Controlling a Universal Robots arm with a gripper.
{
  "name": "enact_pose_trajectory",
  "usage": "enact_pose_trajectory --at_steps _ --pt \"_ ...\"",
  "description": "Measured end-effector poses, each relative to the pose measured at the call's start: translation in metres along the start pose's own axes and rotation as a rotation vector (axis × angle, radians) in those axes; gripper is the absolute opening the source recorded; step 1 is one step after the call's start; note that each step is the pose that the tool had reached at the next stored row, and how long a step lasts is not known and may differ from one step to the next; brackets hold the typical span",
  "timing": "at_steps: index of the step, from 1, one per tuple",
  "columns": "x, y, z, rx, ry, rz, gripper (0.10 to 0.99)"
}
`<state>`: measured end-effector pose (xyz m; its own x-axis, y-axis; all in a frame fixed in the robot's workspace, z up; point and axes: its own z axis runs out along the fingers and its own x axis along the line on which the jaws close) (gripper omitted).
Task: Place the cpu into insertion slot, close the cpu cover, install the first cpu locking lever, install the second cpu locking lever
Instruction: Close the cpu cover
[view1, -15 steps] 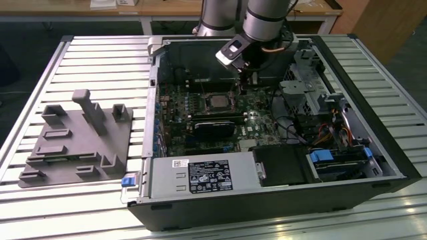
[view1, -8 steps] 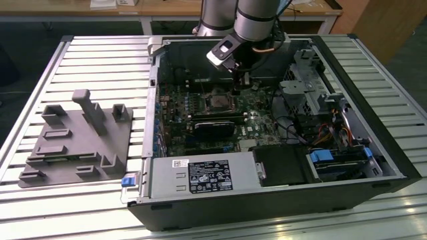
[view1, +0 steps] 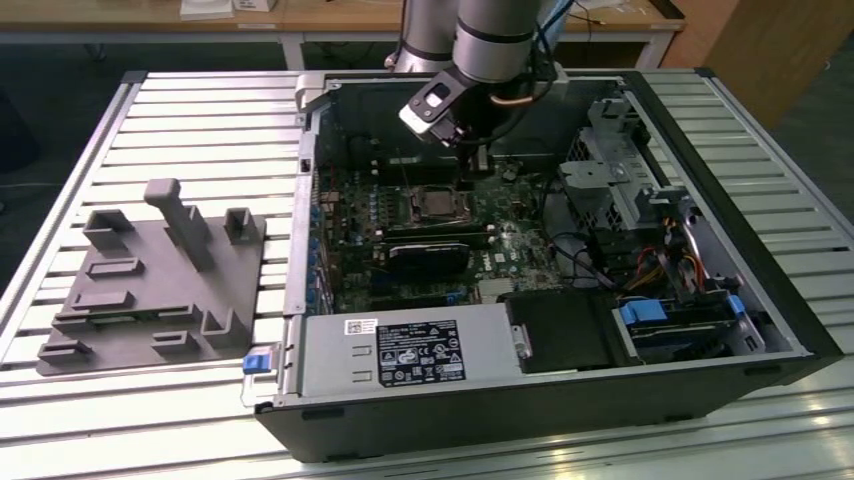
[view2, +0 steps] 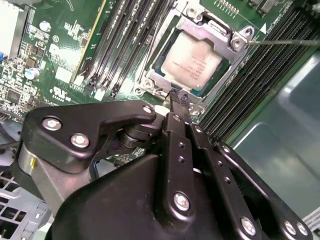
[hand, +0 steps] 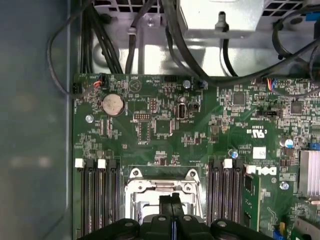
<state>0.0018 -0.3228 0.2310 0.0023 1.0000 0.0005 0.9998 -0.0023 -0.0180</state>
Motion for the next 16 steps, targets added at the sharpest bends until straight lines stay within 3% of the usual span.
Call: enact_pose_trajectory --at_steps 2,4,11,16 --pt "0.0000 -0.0062 0.0008 -0.019 0.0001 0.000 0.106" --pt "-0.0001 -0.0126 0.0021 -0.031 0.0000 0.000 0.106" --pt "-0.0001 -0.0316 0.0083 -0.037 0.0001 0.000 0.106" --pt "-0.0001 -0.0325 0.0087 -0.037 -0.0001 0.000 0.106"
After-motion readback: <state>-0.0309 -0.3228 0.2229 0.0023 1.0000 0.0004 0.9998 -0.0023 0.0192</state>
